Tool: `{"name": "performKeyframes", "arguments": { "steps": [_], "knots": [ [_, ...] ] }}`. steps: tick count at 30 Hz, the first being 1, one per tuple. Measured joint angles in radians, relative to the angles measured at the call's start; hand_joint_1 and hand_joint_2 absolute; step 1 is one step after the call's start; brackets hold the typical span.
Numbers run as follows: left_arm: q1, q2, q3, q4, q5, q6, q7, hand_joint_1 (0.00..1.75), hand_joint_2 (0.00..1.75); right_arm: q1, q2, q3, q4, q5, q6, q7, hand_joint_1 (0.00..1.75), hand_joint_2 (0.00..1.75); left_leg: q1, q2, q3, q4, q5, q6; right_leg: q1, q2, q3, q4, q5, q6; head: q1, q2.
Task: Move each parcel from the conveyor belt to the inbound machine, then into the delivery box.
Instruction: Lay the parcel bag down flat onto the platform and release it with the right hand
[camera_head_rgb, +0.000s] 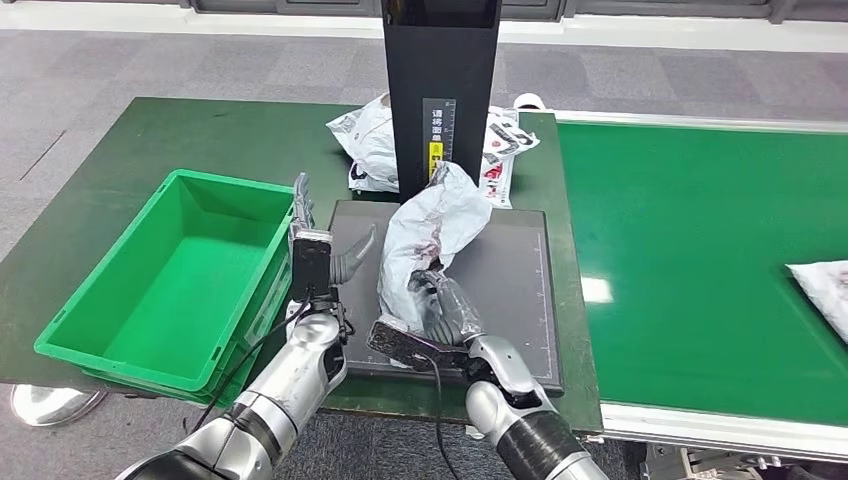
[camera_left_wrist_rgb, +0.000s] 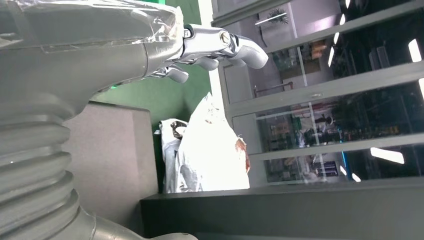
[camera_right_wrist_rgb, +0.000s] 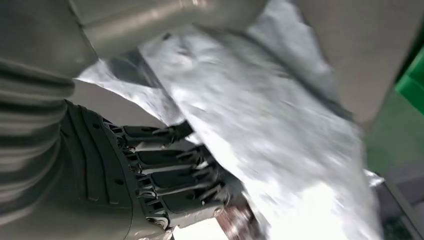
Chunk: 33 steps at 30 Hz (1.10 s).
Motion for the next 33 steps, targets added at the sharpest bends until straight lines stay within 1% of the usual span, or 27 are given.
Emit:
{"name": "performKeyframes", "arguments": {
  "steps": [2, 4, 6, 9, 11, 13, 21, 23, 25, 28, 31, 33],
  "knots": [
    [0.005, 0.003, 0.000, -0.015, 0.015, 0.000, 0.000, 0.00, 1.75, 0.001, -0.013, 0.003, 0.003, -0.018, -0.009, -0.009, 0.00, 1.75, 0.000, 0.000, 0.000, 0.000, 0.000, 0.000, 0.000, 0.000, 0.000, 0.000, 0.000, 0.000, 0.000, 0.000],
    [0.016, 0.007, 0.000, -0.038, 0.028, 0.004, 0.000, 0.00, 1.75, 0.005, -0.026, 0.004, 0.002, -0.043, -0.048, -0.036, 0.00, 1.75, 0.000, 0.000, 0.000, 0.000, 0.000, 0.000, 0.000, 0.000, 0.000, 0.000, 0.000, 0.000, 0.000, 0.000],
    [0.031, 0.011, 0.000, -0.066, 0.034, 0.011, 0.000, 0.00, 1.75, 0.012, -0.035, 0.001, -0.008, -0.077, -0.126, -0.086, 0.00, 1.75, 0.000, 0.000, 0.000, 0.000, 0.000, 0.000, 0.000, 0.000, 0.000, 0.000, 0.000, 0.000, 0.000, 0.000],
    [0.042, 0.013, 0.000, -0.077, 0.010, 0.007, 0.000, 0.00, 1.75, 0.027, -0.042, -0.020, -0.043, -0.147, -0.281, -0.196, 0.00, 1.75, 0.000, 0.000, 0.000, 0.000, 0.000, 0.000, 0.000, 0.000, -0.001, 0.000, 0.000, 0.000, 0.000, 0.000],
    [0.041, 0.013, 0.000, -0.063, -0.010, -0.002, 0.000, 0.00, 1.75, 0.036, -0.045, -0.038, -0.066, -0.184, -0.346, -0.251, 0.00, 1.75, 0.000, 0.000, 0.000, 0.000, 0.000, 0.000, 0.000, 0.000, -0.001, 0.000, 0.000, 0.000, 0.000, 0.000],
    [0.041, 0.013, 0.000, -0.053, -0.018, -0.005, 0.000, 0.00, 1.75, 0.044, -0.050, -0.050, -0.082, -0.198, -0.365, -0.270, 0.00, 1.75, 0.000, 0.001, 0.000, 0.000, 0.000, 0.000, 0.000, 0.001, -0.001, 0.000, 0.000, 0.000, 0.000, 0.000],
    [0.041, 0.013, 0.000, -0.028, -0.024, -0.006, 0.000, 0.00, 1.75, 0.065, -0.060, -0.066, -0.113, -0.208, -0.368, -0.279, 0.00, 1.75, 0.000, 0.001, 0.000, 0.000, 0.000, 0.000, 0.000, 0.001, -0.001, 0.000, 0.000, 0.000, 0.000, 0.000],
    [0.038, 0.013, -0.001, -0.017, -0.043, -0.012, 0.005, 0.00, 1.75, 0.069, -0.061, -0.069, -0.118, -0.230, -0.379, -0.298, 0.00, 1.75, 0.000, 0.001, 0.000, 0.000, 0.000, 0.000, 0.000, 0.001, -0.001, 0.000, 0.000, 0.000, 0.000, 0.000],
    [0.026, 0.012, -0.010, 0.013, -0.103, -0.022, 0.037, 0.00, 1.75, 0.077, -0.061, -0.079, -0.124, -0.283, -0.409, -0.352, 0.00, 1.75, -0.001, 0.001, 0.000, 0.000, 0.000, 0.000, 0.000, 0.001, -0.001, 0.000, 0.000, 0.000, 0.000, 0.000],
    [0.001, 0.011, -0.043, 0.085, -0.245, -0.024, 0.125, 0.00, 1.75, 0.090, -0.061, -0.117, -0.135, -0.369, -0.450, -0.468, 0.00, 1.75, -0.001, 0.000, 0.000, 0.000, 0.000, 0.000, 0.000, 0.000, -0.001, 0.000, 0.000, 0.000, 0.000, 0.000],
    [-0.018, 0.008, -0.084, 0.145, -0.367, 0.003, 0.190, 0.00, 1.75, 0.107, -0.055, -0.175, -0.148, -0.425, -0.455, -0.559, 0.00, 1.75, -0.001, 0.001, 0.000, 0.000, 0.000, 0.000, -0.001, 0.001, -0.001, 0.000, 0.000, 0.000, 0.000, 0.000],
    [-0.029, 0.007, -0.113, 0.178, -0.435, 0.002, 0.233, 0.00, 1.75, 0.122, -0.049, -0.214, -0.161, -0.447, -0.455, -0.593, 0.00, 1.75, -0.001, 0.000, 0.000, 0.000, -0.001, 0.000, -0.001, 0.001, -0.001, 0.000, 0.000, 0.000, 0.000, 0.000]
  ]
}}
